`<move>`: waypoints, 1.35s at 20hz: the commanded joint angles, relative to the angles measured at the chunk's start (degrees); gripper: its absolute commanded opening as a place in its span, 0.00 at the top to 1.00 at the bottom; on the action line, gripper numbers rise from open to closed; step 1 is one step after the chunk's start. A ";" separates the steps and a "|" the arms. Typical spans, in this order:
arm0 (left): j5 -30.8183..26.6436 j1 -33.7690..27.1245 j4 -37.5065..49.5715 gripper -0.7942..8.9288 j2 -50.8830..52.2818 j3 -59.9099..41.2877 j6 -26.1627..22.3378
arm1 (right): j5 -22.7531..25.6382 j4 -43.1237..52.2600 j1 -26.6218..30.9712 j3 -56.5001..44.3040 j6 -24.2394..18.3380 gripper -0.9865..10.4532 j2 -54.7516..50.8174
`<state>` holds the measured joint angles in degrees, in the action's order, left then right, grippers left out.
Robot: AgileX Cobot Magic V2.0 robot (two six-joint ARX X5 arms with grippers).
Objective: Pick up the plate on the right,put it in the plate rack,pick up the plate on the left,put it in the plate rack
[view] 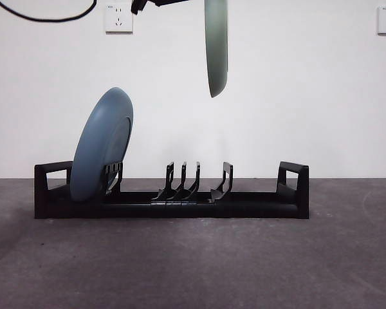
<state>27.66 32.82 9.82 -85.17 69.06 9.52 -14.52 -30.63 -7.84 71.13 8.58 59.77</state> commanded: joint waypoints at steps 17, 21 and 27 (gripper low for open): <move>2.01 -2.49 2.71 0.93 -14.56 0.04 6.78 | 1.46 0.59 0.02 -0.02 0.52 0.64 1.05; 0.61 -2.38 0.26 0.93 -16.09 0.04 5.46 | 1.44 0.59 0.00 -0.02 0.52 0.64 1.44; -0.37 -0.94 -4.26 0.92 -16.13 0.04 3.76 | 1.46 0.61 0.02 -0.02 0.55 0.64 2.01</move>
<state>27.38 31.53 5.98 -101.01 69.10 14.46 -13.28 -30.37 -7.84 71.13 8.60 61.39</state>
